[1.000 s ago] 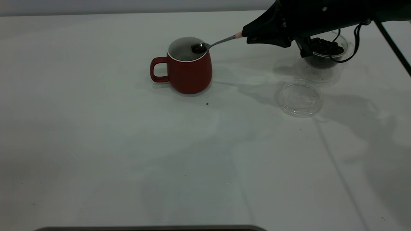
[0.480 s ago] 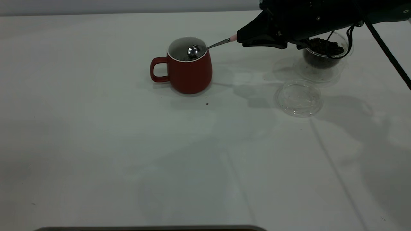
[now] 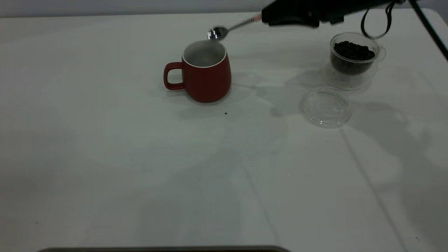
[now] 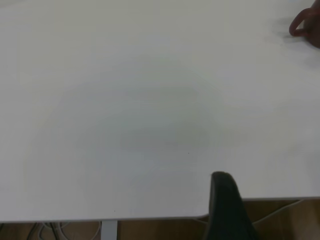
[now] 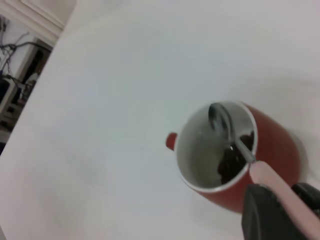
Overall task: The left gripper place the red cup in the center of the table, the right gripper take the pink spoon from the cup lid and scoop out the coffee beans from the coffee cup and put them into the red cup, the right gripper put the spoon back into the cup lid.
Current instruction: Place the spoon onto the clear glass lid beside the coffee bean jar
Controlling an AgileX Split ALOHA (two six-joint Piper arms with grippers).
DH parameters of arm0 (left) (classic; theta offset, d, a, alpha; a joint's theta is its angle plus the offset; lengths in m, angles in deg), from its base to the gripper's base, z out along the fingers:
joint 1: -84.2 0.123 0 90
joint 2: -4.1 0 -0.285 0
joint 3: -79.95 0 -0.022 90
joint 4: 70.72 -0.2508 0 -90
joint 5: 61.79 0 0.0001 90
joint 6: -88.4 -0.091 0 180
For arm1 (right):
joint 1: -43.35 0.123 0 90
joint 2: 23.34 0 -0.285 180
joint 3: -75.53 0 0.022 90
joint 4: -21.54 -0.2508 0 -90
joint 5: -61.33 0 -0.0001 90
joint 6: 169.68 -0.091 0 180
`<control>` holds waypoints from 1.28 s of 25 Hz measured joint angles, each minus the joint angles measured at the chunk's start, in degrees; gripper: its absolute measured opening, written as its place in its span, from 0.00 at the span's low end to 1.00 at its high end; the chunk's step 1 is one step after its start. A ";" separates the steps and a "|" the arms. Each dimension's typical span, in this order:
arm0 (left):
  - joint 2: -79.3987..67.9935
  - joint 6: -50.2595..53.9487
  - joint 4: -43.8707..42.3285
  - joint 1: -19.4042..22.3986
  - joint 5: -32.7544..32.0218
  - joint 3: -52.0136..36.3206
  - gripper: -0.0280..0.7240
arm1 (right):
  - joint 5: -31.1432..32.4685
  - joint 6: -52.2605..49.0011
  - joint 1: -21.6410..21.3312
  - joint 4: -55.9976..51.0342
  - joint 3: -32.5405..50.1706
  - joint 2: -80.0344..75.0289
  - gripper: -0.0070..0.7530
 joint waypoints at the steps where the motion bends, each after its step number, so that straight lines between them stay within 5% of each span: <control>1: 0.00 0.00 0.00 0.00 0.00 0.00 0.71 | 0.00 -0.36 0.00 0.73 0.00 0.75 0.14; 7: 0.00 0.00 0.00 0.00 0.00 0.00 0.71 | 3.50 -10.26 -3.47 17.57 1.86 9.71 0.14; 18: 0.00 -0.05 0.00 0.00 0.00 0.00 0.71 | 11.47 -36.16 -26.46 41.53 3.56 11.28 0.14; 32: 0.00 -0.12 0.00 0.00 0.00 0.00 0.71 | 8.65 -31.30 -30.00 28.30 3.45 -6.57 0.14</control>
